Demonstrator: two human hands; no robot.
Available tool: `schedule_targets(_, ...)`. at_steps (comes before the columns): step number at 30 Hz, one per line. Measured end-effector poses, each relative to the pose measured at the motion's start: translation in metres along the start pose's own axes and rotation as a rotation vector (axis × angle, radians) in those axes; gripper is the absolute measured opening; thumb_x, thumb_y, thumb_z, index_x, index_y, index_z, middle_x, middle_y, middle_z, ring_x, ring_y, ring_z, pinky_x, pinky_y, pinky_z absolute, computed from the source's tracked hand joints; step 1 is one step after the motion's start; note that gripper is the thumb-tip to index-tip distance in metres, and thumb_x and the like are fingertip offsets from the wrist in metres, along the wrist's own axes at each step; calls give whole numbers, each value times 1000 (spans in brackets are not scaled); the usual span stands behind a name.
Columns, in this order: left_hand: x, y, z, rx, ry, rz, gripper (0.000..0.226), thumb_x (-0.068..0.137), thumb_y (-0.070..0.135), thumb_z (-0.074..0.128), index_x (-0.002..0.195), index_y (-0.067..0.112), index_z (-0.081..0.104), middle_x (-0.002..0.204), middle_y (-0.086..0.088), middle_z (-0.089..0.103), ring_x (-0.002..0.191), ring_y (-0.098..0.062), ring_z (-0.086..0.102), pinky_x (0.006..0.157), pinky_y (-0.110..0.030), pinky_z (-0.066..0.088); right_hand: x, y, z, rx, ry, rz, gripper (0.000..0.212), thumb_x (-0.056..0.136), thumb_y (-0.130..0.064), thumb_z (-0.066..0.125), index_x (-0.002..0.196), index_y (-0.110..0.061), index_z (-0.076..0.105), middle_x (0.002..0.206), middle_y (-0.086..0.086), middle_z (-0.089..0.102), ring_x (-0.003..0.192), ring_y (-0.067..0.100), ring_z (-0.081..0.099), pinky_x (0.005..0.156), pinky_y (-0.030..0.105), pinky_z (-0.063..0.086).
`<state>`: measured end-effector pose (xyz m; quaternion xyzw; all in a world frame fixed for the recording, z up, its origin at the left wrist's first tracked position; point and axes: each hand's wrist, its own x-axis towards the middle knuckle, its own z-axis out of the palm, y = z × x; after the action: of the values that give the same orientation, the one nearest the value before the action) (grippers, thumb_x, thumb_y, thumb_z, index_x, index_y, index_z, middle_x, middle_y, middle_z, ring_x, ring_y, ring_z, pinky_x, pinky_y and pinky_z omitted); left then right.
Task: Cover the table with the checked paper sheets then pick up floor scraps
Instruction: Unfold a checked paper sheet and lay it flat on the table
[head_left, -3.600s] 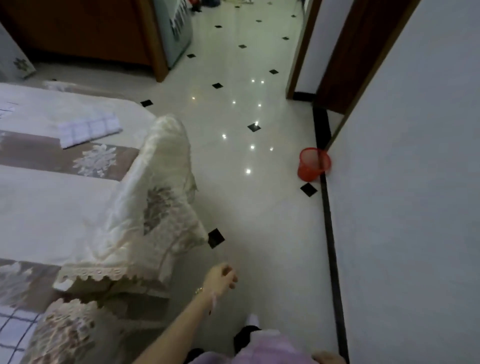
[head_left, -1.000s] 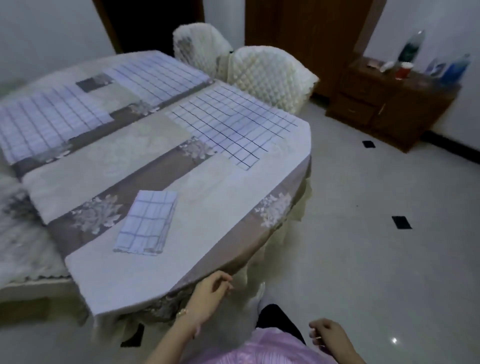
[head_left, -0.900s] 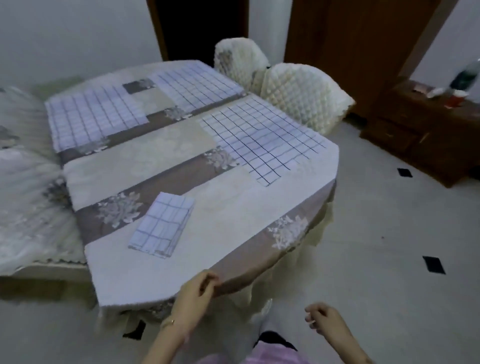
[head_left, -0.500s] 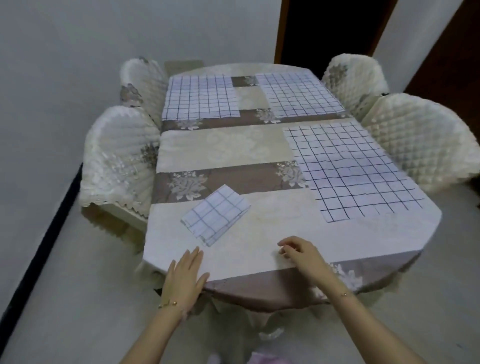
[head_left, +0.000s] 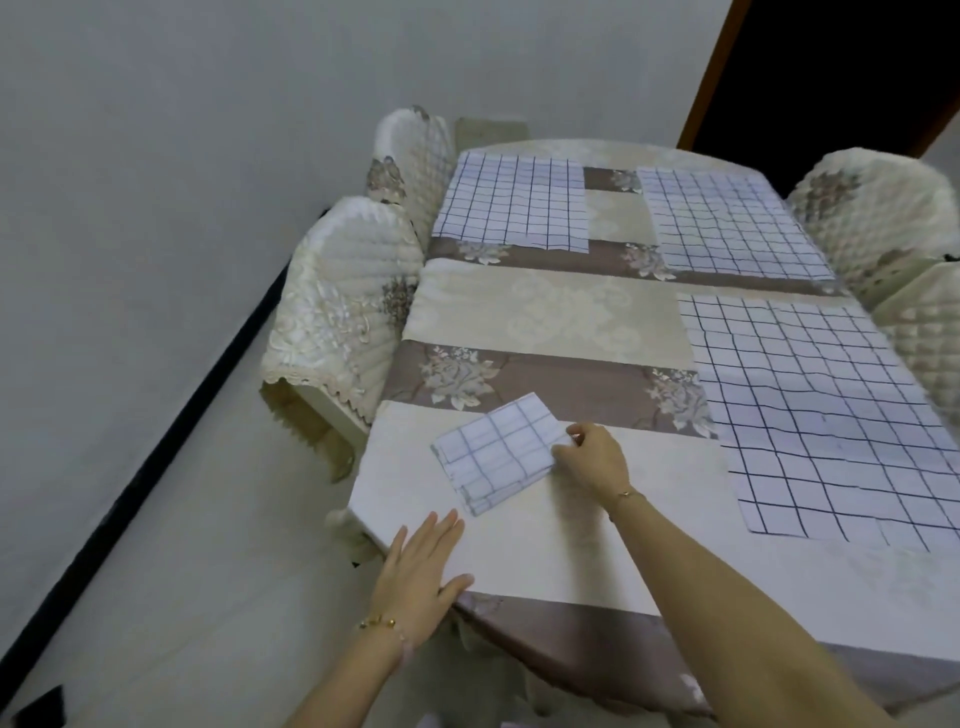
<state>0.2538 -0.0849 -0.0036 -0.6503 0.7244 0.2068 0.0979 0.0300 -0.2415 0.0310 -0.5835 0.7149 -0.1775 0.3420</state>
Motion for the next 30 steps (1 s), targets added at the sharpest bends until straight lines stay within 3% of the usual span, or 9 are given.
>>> schedule_targets(4, 1, 2, -3, -44, -45, -24, 61, 94, 56, 3, 129, 29, 45, 129, 19, 57, 124, -5, 37, 113, -27, 0, 4, 8, 8, 12, 3, 46, 15, 76, -17, 64, 90, -12, 61, 93, 6, 64, 93, 27, 60, 76, 32, 46)
schedule_targets(7, 2, 0, -3, -75, -78, -6, 59, 94, 57, 4, 131, 29, 39, 131, 18, 56, 126, -5, 34, 112, -28, 2, 4, 13, 7, 140, 39, 82, 3, 79, -14, 61, 80, -11, 60, 83, 2, 62, 80, 21, 57, 68, 27, 40)
schedule_targets(11, 1, -2, -2, -68, -44, 11, 59, 92, 59, 14, 129, 29, 46, 132, 15, 55, 126, -10, 41, 112, -24, -1, -10, 26, -12, 543, 110, 154, 7, 80, -10, 63, 85, -5, 63, 80, 7, 63, 76, 22, 58, 69, 33, 47)
schedule_targets(14, -8, 4, -15, -231, 133, 43, 72, 81, 62, 23, 139, 23, 42, 147, 11, 34, 139, -14, 32, 112, -19, -2, -38, 28, -33, 761, 137, 174, 16, 81, -3, 61, 96, 2, 63, 78, 8, 64, 71, 19, 61, 64, 26, 54)
schedule_targets(16, -10, 16, -29, -415, 296, 51, 58, 91, 51, 36, 141, 21, 38, 149, 8, 35, 139, -12, 28, 111, -16, 9, -61, 23, -44, 827, 154, 161, 19, 82, -2, 59, 101, 3, 62, 83, 9, 65, 74, 18, 63, 65, 24, 57)
schedule_targets(19, -16, 46, -65, -614, 489, 130, 39, 92, 29, 53, 130, 20, 49, 129, 10, 51, 121, -6, 45, 99, -9, 27, -96, 7, -52, 852, 155, 108, 16, 85, -5, 61, 101, -1, 62, 90, 10, 65, 80, 18, 64, 69, 25, 59)
schedule_targets(22, -19, 83, -94, -750, 470, 282, 40, 90, 32, 56, 128, 23, 49, 122, 18, 45, 114, 2, 42, 100, -10, 33, -129, -10, -52, 860, 120, 43, 14, 86, -8, 62, 100, -4, 63, 95, 10, 65, 84, 18, 64, 71, 28, 60)
schedule_targets(26, -25, 106, -100, -830, 372, 377, 52, 89, 30, 59, 137, 21, 42, 135, 15, 41, 125, 2, 37, 98, 4, 21, -159, -21, -46, 943, 38, 29, 14, 89, -12, 59, 100, -8, 66, 93, 10, 68, 82, 18, 68, 68, 28, 57)
schedule_targets(30, -31, 100, -90, -710, 386, 437, 57, 86, 35, 61, 137, 22, 40, 142, 8, 41, 131, -6, 37, 108, -12, 25, -172, -18, -40, 962, 16, 63, 19, 91, -9, 53, 103, -8, 68, 97, 13, 70, 82, 20, 67, 65, 25, 55)
